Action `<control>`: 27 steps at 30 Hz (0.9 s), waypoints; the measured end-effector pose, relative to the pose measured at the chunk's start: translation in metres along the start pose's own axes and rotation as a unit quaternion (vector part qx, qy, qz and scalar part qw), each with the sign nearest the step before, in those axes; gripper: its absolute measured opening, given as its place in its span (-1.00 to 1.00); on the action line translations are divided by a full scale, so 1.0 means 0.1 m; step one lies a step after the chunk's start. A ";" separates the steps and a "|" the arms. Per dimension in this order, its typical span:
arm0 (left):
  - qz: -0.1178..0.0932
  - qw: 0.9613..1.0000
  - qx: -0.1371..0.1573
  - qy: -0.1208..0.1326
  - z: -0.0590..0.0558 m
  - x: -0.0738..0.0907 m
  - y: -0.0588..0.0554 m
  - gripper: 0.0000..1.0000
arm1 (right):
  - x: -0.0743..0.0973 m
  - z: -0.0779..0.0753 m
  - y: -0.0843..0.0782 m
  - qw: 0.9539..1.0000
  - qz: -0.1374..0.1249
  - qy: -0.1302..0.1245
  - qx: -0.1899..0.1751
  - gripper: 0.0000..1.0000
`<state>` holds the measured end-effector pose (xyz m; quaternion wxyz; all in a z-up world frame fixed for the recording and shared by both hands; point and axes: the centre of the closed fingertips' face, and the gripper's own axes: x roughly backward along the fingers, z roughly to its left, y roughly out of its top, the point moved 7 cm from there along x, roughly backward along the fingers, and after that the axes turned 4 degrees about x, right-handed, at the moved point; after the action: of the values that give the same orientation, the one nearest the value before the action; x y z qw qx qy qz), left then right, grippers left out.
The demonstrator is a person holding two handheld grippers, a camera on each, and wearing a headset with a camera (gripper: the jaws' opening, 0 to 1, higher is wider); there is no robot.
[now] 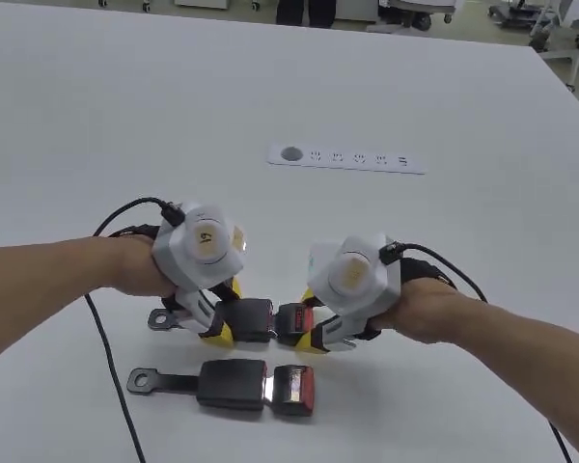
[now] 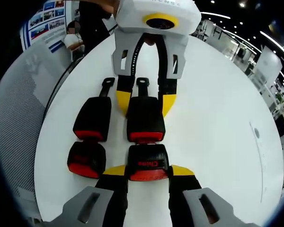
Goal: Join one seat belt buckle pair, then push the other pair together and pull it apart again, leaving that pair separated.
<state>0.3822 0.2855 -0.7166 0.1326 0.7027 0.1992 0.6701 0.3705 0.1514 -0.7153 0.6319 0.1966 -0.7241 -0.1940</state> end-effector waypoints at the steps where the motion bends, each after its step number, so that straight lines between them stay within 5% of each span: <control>1: 0.000 1.000 0.000 0.000 0.00 0.00 0.00 -0.36 | 0.00 0.00 0.00 1.000 0.000 0.000 0.000 -0.44; 27: 0.011 1.000 0.002 0.001 -0.02 -0.03 0.00 -0.33 | 0.06 -0.04 -0.16 1.000 0.010 0.009 -0.003 -0.40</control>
<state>0.3803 0.2839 -0.7186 0.1233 0.7045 0.1933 0.6716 0.3740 0.1345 -0.7187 0.6409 0.1888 -0.7199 -0.1881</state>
